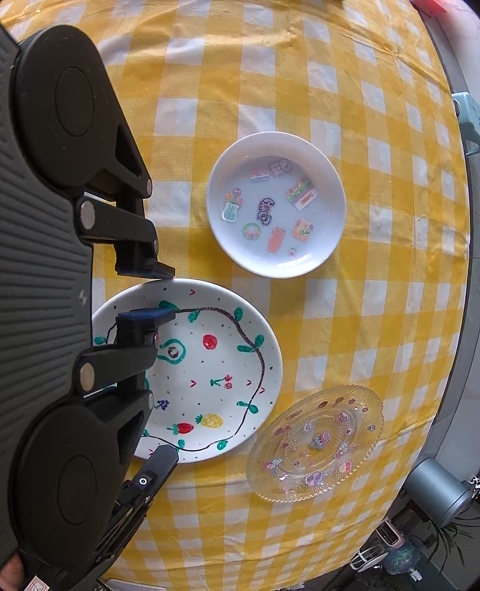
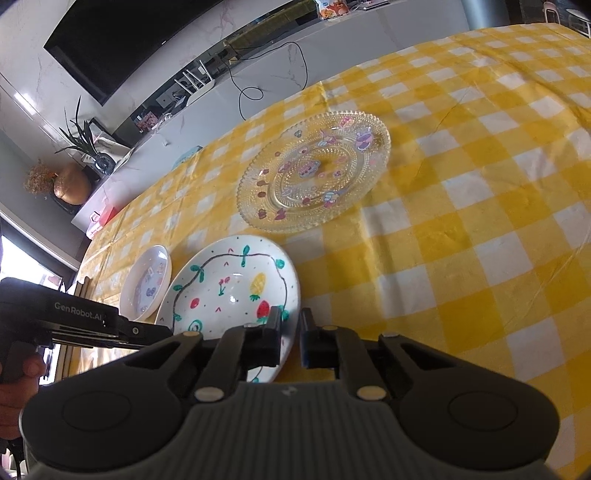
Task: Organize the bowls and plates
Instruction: 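Lift the white plate with both tools, carry beside the bowl stack, open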
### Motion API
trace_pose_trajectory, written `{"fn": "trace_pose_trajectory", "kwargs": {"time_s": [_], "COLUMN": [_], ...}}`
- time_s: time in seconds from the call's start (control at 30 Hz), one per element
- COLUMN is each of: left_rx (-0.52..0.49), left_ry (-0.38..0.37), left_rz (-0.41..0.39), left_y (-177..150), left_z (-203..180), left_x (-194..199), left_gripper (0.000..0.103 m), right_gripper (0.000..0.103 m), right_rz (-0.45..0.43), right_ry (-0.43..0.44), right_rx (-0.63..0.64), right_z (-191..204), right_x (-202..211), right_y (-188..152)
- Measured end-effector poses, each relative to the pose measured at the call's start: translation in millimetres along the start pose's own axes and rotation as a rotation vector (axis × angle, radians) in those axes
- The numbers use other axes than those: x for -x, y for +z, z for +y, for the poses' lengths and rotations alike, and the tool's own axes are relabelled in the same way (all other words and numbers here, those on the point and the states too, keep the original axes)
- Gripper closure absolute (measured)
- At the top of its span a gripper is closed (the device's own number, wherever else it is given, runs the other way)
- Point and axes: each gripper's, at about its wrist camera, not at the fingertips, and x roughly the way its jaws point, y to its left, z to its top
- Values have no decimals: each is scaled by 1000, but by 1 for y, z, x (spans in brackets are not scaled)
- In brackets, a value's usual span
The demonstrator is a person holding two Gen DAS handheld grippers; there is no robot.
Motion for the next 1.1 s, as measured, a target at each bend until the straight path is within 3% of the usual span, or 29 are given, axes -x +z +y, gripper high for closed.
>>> {"fn": "trace_pose_trajectory", "kwargs": {"time_s": [0.43,0.7,1.1], "left_rx": [7,-6,84], "left_ry": [-37,-39,-23], "left_rz": [-45,-99,-172], "left_y": [-47,-101,-171], "left_z": [-44,-74,-70], "left_x": [25,36,35], "left_gripper": [85,85,85], "right_gripper": [95,95,95], "right_rz": [-13,-27,-10], "right_ry": [-30,-51,-59], "right_rx": [-15,-6,13], "right_z": [-25,-43,-49], "right_x": [53,95,114], "right_y": [-10,-33,-78]}}
